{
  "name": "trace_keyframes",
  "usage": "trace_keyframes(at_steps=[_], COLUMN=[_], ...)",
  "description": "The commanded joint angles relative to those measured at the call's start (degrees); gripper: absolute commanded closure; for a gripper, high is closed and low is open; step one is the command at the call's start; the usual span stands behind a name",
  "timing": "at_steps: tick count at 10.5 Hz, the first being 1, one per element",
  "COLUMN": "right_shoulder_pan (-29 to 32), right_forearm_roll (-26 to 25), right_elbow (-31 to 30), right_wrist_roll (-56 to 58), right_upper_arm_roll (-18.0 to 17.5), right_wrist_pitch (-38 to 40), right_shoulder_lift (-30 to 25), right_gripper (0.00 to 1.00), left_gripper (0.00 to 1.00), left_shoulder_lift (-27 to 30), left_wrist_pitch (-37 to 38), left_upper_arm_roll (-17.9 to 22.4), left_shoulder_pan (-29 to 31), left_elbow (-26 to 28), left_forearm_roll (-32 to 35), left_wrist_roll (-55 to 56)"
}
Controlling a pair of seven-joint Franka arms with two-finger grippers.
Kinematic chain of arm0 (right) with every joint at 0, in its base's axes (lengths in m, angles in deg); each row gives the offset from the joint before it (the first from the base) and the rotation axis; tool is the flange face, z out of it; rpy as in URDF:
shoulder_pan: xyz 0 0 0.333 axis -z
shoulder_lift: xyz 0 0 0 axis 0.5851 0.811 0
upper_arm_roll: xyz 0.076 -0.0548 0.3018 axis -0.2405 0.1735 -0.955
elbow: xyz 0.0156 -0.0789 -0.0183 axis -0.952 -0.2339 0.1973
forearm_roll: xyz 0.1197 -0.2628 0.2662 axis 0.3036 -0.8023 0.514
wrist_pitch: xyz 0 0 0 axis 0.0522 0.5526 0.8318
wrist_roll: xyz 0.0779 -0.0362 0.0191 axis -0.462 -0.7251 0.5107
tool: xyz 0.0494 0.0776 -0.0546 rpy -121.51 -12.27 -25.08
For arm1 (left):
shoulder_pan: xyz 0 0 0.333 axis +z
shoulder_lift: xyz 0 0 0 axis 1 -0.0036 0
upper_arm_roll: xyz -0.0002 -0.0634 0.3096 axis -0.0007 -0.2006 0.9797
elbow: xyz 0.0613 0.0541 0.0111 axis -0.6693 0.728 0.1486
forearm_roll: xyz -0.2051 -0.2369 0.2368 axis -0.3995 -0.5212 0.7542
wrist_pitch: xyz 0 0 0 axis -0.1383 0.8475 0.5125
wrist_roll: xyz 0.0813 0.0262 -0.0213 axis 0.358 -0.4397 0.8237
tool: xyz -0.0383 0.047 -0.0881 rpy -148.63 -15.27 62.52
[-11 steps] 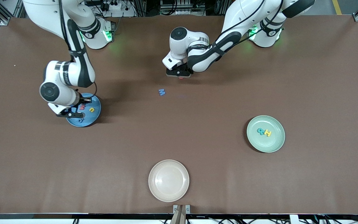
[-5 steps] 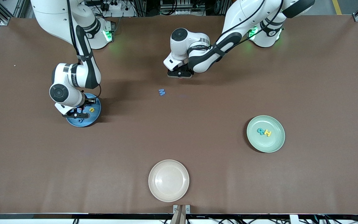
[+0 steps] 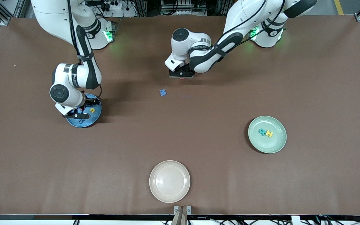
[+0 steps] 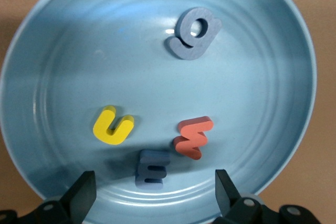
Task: Sort upper and lower case letters into plates
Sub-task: 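Release the E on the blue plate while the left gripper grasps the a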
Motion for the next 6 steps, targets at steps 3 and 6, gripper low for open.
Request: trace_keyframes(at_steps=[3, 6], right_shoulder_pan=[-0.4, -0.3], right_forearm_roll=[1.3, 1.3], right_elbow=[1.1, 4.2], right_wrist_roll=[1.6, 1.5], right_upper_arm_roll=[0.3, 0.5], right_wrist_pitch=[3.5, 8.7], right_shoulder_lift=[-3.2, -3.8], right_gripper=[0.00, 0.00], left_gripper=[0.34, 0.48], left_shoulder_lift=[0.0, -0.7], left_wrist_pitch=[-2.2, -2.5], left_upper_arm_roll=[0.1, 0.2], left_shoulder_pan=[0.0, 0.4], left_elbow=[0.8, 0.7], left_forearm_roll=[1.5, 1.5], left_wrist_roll=[2.4, 2.4])
